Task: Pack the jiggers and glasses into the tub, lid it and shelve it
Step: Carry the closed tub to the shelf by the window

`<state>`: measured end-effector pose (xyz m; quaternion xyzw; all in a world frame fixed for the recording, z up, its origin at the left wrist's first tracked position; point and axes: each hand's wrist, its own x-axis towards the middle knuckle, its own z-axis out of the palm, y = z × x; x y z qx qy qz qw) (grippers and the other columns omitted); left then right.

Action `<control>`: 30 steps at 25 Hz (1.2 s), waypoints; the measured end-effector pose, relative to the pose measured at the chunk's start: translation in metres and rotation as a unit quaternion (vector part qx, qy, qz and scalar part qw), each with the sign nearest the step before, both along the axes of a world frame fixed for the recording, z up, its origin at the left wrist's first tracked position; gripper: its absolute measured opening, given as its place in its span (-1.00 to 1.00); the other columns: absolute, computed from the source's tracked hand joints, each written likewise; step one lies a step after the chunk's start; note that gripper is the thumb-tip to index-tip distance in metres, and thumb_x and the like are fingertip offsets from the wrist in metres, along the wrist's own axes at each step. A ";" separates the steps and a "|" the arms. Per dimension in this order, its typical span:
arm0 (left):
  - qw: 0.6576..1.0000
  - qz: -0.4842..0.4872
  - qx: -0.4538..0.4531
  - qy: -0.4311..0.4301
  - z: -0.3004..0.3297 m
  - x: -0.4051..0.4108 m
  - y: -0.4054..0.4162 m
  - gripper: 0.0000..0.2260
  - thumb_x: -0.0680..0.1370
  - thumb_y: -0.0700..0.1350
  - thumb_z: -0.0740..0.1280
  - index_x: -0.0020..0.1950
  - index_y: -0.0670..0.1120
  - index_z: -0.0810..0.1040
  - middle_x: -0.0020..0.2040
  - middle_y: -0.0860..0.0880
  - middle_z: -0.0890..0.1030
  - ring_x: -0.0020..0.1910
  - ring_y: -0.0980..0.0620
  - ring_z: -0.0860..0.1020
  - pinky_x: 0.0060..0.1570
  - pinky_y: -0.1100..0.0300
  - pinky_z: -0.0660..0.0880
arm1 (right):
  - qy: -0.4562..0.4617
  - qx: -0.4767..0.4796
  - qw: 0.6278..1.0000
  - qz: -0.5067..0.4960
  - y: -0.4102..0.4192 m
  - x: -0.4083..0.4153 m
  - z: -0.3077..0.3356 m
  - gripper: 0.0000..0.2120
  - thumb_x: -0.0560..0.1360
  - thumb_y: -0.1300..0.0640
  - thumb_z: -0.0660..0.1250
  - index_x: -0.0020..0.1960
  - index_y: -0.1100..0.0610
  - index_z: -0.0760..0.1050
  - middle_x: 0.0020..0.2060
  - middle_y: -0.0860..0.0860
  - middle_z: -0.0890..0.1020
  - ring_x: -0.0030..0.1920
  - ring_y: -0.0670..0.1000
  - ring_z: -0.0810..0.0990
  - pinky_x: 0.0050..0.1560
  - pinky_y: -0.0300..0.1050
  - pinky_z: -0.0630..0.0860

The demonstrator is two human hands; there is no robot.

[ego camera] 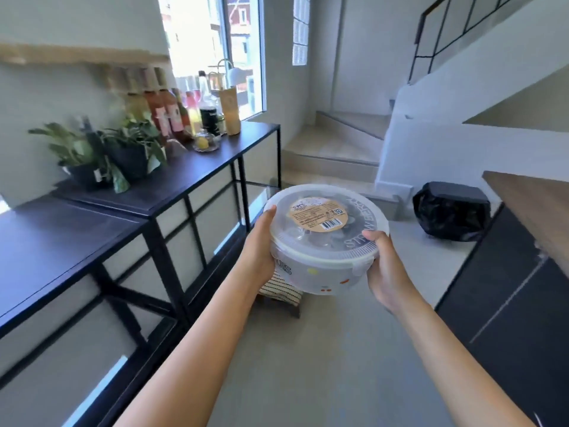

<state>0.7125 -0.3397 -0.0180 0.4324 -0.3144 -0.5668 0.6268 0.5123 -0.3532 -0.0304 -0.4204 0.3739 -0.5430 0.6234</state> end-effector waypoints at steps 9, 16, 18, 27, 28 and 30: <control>0.967 0.252 -0.043 -0.018 0.006 0.146 0.065 -0.62 0.59 0.08 0.12 0.23 -0.10 0.55 0.07 -0.12 0.69 0.07 -0.09 0.64 -0.05 0.12 0.60 | -0.017 -0.024 0.946 0.324 -0.057 0.197 0.009 -0.57 0.51 0.19 0.12 0.38 0.18 0.35 0.29 0.20 0.52 0.30 0.17 0.47 0.36 0.12 0.35; 0.906 0.423 -0.026 -0.007 0.009 0.217 0.163 -0.63 0.57 0.13 0.11 0.09 -0.03 0.62 0.00 -0.07 0.72 -0.03 -0.04 0.69 -0.15 0.14 0.61 | -0.026 -0.033 0.844 0.535 -0.007 0.327 0.019 -0.57 0.51 0.14 0.12 0.37 0.12 0.35 0.22 0.13 0.59 0.20 0.08 0.57 0.14 -0.03 0.50; 0.882 0.472 -0.007 0.003 0.011 0.232 0.194 -0.64 0.57 0.12 0.12 -0.03 -0.01 0.66 -0.10 -0.04 0.74 -0.12 0.00 0.71 -0.28 0.17 0.61 | -0.016 -0.031 0.809 0.586 0.012 0.359 0.021 -0.58 0.52 0.13 0.12 0.36 0.12 0.37 0.22 0.14 0.59 0.21 0.10 0.57 0.15 -0.01 0.50; 0.827 0.553 0.105 0.024 0.024 0.306 0.304 -0.85 0.46 -0.12 0.37 0.02 -0.07 0.54 0.00 -0.05 0.59 0.16 -0.12 0.52 0.38 -0.09 0.33 | 0.079 0.029 0.709 0.700 0.057 0.473 0.030 -0.56 0.48 0.20 0.28 0.35 0.24 0.40 0.34 0.20 0.47 0.37 0.17 0.40 0.45 0.08 0.22; 0.829 0.548 0.108 0.029 0.024 0.315 0.310 -0.85 0.46 -0.13 0.37 0.01 -0.08 0.54 -0.01 -0.04 0.59 0.17 -0.12 0.52 0.39 -0.10 0.31 | 0.083 0.033 0.700 0.708 0.058 0.484 0.031 -0.55 0.48 0.22 0.28 0.36 0.26 0.38 0.30 0.19 0.49 0.33 0.16 0.44 0.44 0.05 0.24; 0.831 0.543 0.112 0.039 0.021 0.333 0.318 -0.82 0.47 -0.14 0.37 0.06 -0.09 0.53 -0.03 -0.03 0.59 0.16 -0.10 0.51 0.40 -0.10 0.30 | 0.096 0.038 0.689 0.718 0.060 0.504 0.033 -0.54 0.48 0.25 0.28 0.37 0.29 0.36 0.15 0.15 0.54 0.16 0.09 0.50 0.34 -0.05 0.34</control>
